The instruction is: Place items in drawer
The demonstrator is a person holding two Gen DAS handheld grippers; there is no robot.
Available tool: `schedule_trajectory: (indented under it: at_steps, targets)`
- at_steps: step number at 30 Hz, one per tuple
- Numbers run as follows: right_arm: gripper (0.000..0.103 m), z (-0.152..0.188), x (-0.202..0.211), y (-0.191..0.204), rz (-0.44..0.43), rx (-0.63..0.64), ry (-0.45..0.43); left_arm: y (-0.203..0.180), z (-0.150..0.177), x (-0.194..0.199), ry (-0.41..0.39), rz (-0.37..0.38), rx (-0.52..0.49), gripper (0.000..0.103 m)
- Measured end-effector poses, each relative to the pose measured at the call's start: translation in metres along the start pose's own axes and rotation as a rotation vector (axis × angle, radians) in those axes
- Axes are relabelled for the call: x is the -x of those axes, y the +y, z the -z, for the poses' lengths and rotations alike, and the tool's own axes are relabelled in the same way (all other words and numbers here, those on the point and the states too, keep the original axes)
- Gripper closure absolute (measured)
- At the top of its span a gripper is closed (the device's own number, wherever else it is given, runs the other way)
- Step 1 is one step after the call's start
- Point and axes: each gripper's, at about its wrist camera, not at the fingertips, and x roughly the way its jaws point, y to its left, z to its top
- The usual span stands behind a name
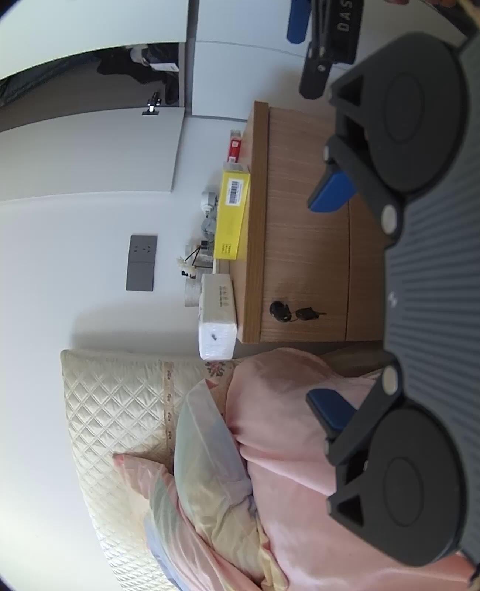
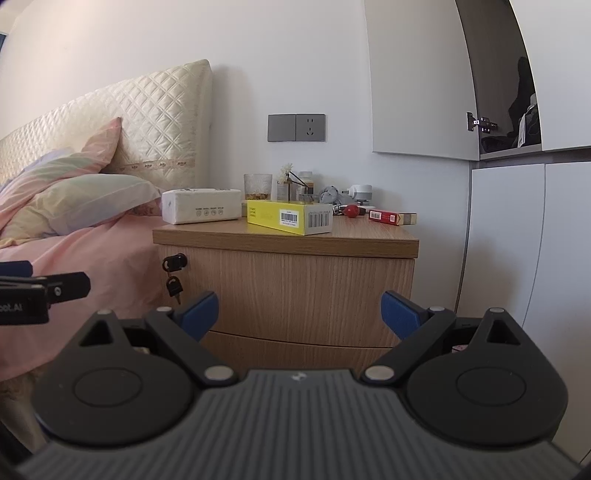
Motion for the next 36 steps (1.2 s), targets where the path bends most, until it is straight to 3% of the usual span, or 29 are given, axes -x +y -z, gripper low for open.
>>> schedule_trajectory:
  at_steps: [36]
  targets:
    - [0.006, -0.002, 0.002, -0.004, 0.004, -0.013, 0.01, 0.001, 0.0, -0.001, -0.01, 0.01, 0.01, 0.0]
